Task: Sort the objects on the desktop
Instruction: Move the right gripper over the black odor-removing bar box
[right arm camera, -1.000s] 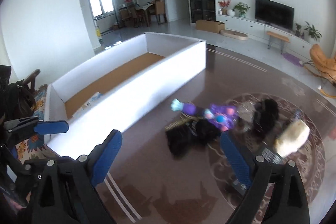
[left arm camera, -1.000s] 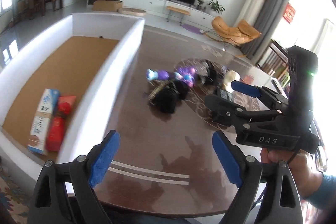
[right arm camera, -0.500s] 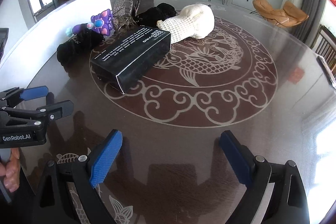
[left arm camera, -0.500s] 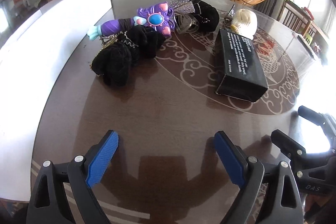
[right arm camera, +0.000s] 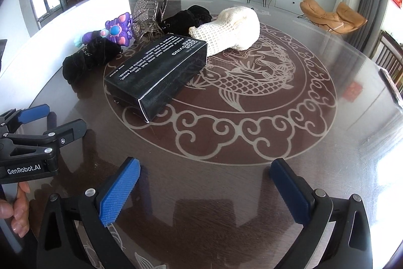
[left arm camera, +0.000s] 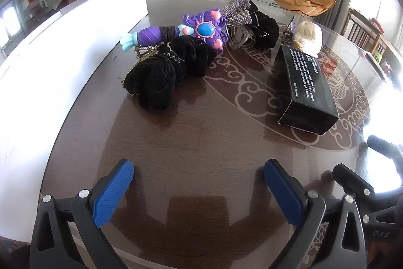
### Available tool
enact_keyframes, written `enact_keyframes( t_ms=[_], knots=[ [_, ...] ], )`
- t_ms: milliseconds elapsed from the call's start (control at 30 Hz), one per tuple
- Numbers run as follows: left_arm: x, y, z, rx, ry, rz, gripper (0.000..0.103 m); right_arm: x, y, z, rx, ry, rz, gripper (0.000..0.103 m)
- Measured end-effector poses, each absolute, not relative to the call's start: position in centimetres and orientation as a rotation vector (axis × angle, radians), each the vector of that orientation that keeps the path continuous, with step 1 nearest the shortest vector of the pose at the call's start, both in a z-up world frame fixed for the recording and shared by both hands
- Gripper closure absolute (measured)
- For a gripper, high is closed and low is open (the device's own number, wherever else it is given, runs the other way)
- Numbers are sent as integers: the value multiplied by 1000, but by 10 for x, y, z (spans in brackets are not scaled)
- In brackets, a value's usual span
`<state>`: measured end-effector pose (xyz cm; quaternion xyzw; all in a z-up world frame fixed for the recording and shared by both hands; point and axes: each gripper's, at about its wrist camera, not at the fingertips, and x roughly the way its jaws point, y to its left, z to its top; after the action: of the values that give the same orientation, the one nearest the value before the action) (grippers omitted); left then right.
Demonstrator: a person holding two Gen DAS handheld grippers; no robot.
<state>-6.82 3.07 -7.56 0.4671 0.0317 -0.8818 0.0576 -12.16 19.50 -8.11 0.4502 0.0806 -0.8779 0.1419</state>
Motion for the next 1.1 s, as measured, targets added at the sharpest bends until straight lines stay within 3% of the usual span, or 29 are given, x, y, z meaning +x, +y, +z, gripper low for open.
enact_keyframes(
  t_ms=[1100],
  knots=[
    [-61,9,-69,1381,154,-2610,0,-129,194,-80,1326,263,-2478,0]
  ],
)
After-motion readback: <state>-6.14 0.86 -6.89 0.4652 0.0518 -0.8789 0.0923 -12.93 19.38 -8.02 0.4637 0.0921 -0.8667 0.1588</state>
